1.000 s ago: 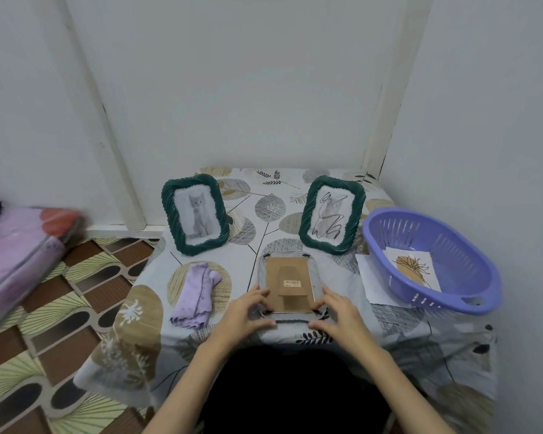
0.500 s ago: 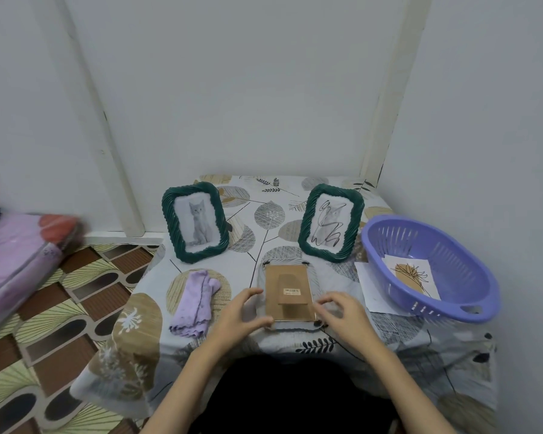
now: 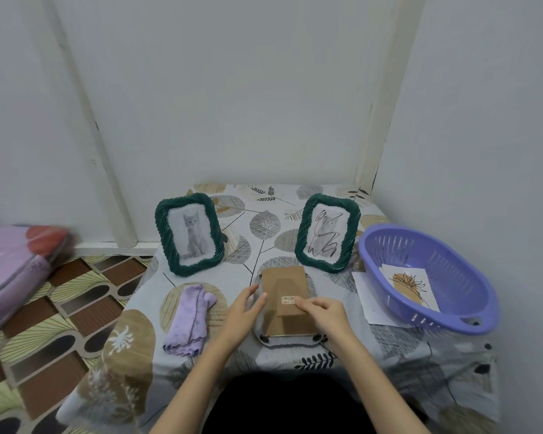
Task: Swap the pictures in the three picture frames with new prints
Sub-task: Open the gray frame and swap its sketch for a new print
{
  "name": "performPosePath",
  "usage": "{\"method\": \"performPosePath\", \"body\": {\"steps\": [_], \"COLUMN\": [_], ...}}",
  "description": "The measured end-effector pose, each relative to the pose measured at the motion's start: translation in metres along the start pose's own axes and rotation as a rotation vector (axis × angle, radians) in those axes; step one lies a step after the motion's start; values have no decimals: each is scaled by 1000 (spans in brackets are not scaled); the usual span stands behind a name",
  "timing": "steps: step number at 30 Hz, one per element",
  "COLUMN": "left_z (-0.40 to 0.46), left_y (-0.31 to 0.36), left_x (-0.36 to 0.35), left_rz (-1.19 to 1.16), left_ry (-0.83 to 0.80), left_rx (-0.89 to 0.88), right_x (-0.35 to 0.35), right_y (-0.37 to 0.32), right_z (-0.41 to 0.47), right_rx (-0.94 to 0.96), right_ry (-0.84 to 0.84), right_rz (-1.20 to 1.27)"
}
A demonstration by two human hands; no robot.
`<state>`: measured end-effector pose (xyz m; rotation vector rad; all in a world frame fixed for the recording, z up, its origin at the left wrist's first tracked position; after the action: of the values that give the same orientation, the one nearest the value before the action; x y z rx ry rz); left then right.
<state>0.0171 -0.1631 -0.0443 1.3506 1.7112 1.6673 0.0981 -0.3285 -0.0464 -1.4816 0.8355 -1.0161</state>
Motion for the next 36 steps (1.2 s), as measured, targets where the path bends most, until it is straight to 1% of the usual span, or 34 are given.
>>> {"method": "performPosePath", "body": {"steps": [4,8,13,15,16,17,19,20,22,24,27,29,32,34,36], "left_z": [4,8,7,9,10,11,12,10,10,13,21,23,20,21,23], "left_y": [7,15,21,15,11,7,-3,-7,-13,-19,-27,-28,-20,-20,-23], "left_x": [-11,-11,-11,-1,7,15,31,39,50,59,68,72,66,59,53], "left_rz": [-66,-232,-419,-433,-430,-417,-378,-367,-349,-316,-230,-76,274,400,479], "left_ry": [-38,11,-41,14,58,101,160,168,178,200,227,267,322,298,224], "left_rx": [34,31,47,68,74,80,105,124,150,169,187,147,16,5,-3], "right_x": [5,11,10,9,12,17,23,22,17,13,21,32,38,34,27], "right_y": [-3,-7,-17,-22,-22,-20,-10,-3,9,9,7,10,11,11,9], "right_z": [-3,-8,-11,-11,-9,-6,-1,1,4,5,7,10,9,9,6], "right_rx": [42,60,90,138,178,224,279,270,260,278,275,256,250,270,293], "right_ry": [22,32,-17,-19,2,38,54,21,-50,-84,-69,-42,-28,-32,-31], "right_rz": [120,226,243,193,80,-103,-490,-615,-732,-765,-774,-756,-768,-787,-788]}}
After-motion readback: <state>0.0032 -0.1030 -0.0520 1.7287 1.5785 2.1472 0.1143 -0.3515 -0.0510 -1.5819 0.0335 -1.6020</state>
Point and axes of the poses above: each hand's wrist, its own z-axis towards the middle knuckle, its own x-axis out of the back of the hand, y = z × x, the point moved 5 cm from there along z, towards the middle knuckle, and after that the axes turned 13 degrees about x, right-handed, at the moved point
